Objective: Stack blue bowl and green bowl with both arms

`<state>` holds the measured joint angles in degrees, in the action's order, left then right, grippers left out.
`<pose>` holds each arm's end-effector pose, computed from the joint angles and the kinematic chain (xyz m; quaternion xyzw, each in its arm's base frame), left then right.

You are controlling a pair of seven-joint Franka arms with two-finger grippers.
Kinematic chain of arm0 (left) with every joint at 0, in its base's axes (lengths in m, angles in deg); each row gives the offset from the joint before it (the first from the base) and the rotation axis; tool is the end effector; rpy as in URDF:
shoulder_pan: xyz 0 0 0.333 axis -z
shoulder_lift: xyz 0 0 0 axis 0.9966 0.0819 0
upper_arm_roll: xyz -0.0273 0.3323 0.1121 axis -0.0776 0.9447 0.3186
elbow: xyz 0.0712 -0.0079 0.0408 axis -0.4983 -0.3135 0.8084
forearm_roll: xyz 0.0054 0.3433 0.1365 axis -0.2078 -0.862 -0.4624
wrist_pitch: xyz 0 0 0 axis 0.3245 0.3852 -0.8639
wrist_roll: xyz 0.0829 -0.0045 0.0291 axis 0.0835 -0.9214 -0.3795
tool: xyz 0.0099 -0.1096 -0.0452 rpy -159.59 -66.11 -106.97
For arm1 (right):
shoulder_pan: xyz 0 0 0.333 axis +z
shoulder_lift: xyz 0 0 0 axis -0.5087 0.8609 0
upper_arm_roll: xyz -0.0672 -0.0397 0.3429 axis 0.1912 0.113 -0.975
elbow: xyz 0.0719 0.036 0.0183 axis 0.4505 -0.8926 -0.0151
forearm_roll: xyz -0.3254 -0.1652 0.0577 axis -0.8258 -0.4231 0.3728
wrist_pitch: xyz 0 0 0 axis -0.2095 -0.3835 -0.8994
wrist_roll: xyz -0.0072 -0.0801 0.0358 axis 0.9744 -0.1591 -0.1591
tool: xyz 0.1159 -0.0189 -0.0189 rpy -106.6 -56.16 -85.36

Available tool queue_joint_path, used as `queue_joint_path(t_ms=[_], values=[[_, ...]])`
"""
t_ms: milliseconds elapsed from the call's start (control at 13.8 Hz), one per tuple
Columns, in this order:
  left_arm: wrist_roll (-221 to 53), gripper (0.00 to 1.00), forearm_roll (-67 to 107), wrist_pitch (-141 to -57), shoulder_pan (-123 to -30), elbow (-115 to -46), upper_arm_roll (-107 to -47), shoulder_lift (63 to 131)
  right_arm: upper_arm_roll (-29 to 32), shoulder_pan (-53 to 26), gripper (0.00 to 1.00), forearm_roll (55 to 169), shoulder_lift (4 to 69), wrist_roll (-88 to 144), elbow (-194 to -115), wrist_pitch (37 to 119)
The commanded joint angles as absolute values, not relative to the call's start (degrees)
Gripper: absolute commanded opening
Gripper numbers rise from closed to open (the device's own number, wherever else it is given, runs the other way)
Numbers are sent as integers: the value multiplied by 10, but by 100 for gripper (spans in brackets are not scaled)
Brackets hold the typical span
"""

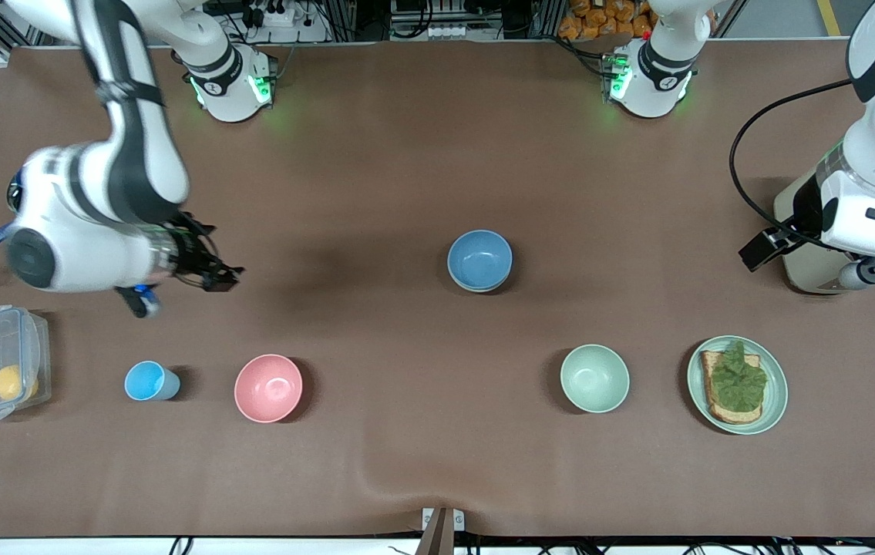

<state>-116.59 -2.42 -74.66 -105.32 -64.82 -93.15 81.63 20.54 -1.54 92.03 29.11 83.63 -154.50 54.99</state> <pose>0.5806 -0.0889 0.6175 -0.9758 -0.2078 -0.0321 0.0607 0.5649 0.1009 0.4369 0.8852 -0.4173 -0.2056 0.0088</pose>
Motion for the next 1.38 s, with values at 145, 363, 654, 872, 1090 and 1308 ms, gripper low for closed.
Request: queue_joint_path(t_ms=[145, 363, 654, 872, 1090, 1308], values=[[-1129, 100, -7, -728, -1049, -635, -933, 815, 83, -174, 100, 849, 215, 645, -1538, 550], [-1029, 100, -1, -729, -962, -634, -812, 803, -40, -335, 100, 828, 193, 535, -1487, 563], [-975, 100, 51, -729, -897, -636, -714, 787, -101, -377, 100, 807, 164, 531, -1457, 564], [-901, 100, 69, -729, -879, -636, -670, 780, -98, -362, 100, 807, 137, 534, -1473, 560], [-895, 100, 69, -728, -879, -636, -671, 779, -55, -300, 100, 806, 120, 540, -1484, 563], [-895, 100, 68, -724, -883, -636, -676, 780, -45, -286, 100, 806, 114, 540, -1499, 575]])
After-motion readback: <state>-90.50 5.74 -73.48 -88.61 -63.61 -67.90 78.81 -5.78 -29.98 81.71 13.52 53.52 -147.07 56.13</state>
